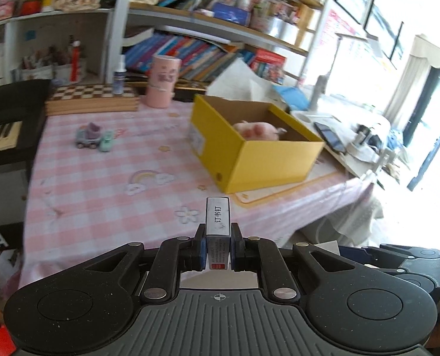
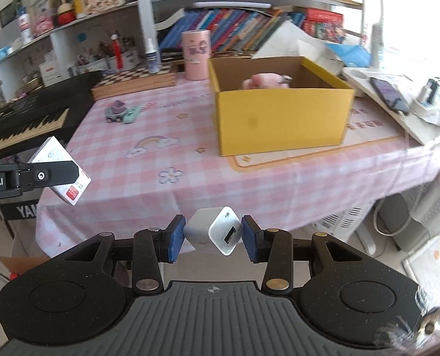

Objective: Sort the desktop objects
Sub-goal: 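Lift the white box and charger cube and carry both toward the yellow box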

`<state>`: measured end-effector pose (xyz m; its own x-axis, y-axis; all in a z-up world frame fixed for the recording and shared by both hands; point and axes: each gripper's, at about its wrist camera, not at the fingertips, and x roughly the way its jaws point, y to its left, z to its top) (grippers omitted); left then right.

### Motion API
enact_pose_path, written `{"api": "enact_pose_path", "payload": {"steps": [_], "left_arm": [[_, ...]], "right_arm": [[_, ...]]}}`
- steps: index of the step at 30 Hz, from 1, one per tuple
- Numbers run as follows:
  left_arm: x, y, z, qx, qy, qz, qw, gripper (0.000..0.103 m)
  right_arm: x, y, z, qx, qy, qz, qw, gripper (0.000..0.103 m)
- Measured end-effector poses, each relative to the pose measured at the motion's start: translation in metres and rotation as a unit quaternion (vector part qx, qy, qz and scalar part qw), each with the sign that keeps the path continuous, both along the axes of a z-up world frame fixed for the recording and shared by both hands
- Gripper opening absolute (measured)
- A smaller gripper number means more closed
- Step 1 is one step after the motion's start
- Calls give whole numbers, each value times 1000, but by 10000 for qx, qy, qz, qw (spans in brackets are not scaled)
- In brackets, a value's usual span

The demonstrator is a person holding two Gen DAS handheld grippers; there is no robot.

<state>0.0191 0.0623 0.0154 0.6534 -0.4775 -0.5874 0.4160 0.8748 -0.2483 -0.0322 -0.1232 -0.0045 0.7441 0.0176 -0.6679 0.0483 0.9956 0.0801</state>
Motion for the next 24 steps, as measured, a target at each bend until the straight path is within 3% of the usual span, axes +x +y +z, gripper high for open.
{"api": "enact_pose_path", "payload": {"steps": [13, 24], "left_arm": [[6, -41, -4, 116, 57, -679, 9976, 13], [23, -68, -9, 126, 184, -837, 9962, 13]], "right_arm": [[-13, -30, -2, 100, 100, -568, 9983, 39], [-1, -54, -7, 121, 249, -728, 9970, 39]]}}
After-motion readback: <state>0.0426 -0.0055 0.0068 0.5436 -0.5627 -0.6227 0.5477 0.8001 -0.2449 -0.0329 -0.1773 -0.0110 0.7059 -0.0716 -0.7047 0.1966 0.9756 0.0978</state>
